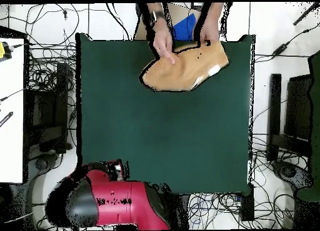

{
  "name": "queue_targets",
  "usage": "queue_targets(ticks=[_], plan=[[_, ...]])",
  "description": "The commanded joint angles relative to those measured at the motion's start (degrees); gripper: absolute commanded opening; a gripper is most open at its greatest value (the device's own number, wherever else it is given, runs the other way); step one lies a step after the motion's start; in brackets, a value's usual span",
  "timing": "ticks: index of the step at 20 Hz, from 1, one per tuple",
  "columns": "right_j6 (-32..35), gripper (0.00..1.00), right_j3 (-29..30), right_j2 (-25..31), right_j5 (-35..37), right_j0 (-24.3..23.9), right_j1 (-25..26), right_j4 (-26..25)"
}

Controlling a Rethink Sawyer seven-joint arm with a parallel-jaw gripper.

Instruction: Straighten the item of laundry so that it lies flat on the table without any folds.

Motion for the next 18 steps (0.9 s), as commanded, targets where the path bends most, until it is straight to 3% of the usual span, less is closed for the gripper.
queue_targets(ticks=[1, 8, 13, 18], plan=[[13.6, 1.00, 2.1, -1.0, 3.1, 1.3, 0.8, 1.9], [13.5, 1.00, 1.4, -0.4, -3.0, 1.1, 4.8, 0.9], [9.6, 1.00, -0.2, 1.2, -7.8, -1.4, 7.2, -0.8], [10.9, 1.00, -2.6, -0.9, -9.1, 0.7, 5.4, -2.9]])
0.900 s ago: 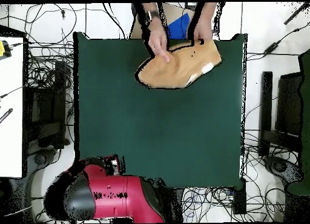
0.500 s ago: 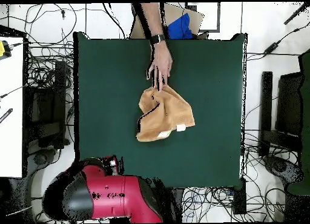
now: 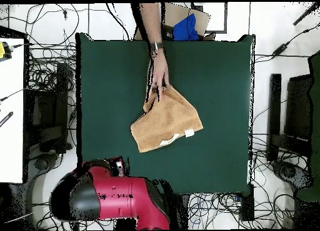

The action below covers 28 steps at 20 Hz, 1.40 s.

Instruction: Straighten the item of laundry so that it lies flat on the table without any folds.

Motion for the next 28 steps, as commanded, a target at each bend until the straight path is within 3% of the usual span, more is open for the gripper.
queue_targets(ticks=[1, 5, 8, 11, 13, 15, 24, 28], plan=[[11.1, 1.00, -1.5, -0.6, -7.0, 0.8, 2.1, -2.3], [12.6, 1.00, -1.0, -2.2, -5.1, 1.7, 1.7, -1.8], [9.5, 1.00, -0.3, -0.5, -3.2, -0.7, 1.4, -0.7], [6.7, 1.00, 1.4, 0.7, -1.1, -2.4, -2.4, 1.2], [9.4, 1.00, -1.1, -2.3, 4.0, 0.2, -2.5, -1.5], [9.9, 1.00, -1.3, -2.2, 7.7, 0.2, -3.3, -0.5], [8.6, 1.00, -2.6, -0.8, 14.4, -1.3, -4.2, 0.0], [8.3, 1.00, -0.8, -0.4, 11.3, -0.9, -5.5, 0.1]])
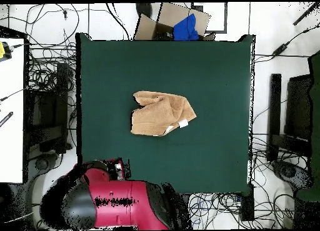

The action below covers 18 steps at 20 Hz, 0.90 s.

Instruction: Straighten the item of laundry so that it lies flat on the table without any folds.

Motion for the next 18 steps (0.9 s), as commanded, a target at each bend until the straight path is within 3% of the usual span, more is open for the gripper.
queue_targets(ticks=[1, 18], plan=[[10.3, 1.00, 1.3, -0.9, 2.4, 0.7, -0.3, -0.8], [9.5, 1.00, 7.2, 1.3, -6.6, 0.0, 1.9, 2.7]])
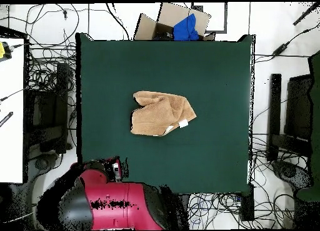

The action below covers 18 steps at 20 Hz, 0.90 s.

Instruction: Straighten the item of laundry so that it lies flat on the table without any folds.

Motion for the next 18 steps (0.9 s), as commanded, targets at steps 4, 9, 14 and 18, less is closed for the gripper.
queue_targets(ticks=[4, 9, 14, 18], plan=[[10.1, 1.00, 5.9, 0.9, -2.4, -0.1, 2.1, 2.7], [12.9, 1.00, 5.9, 0.4, -2.6, 1.7, 2.1, 3.3], [11.9, 1.00, 5.9, 0.3, -2.5, 1.2, 2.0, 3.7], [10.8, 1.00, 6.2, 0.4, -3.4, 0.8, 2.2, 3.8]])
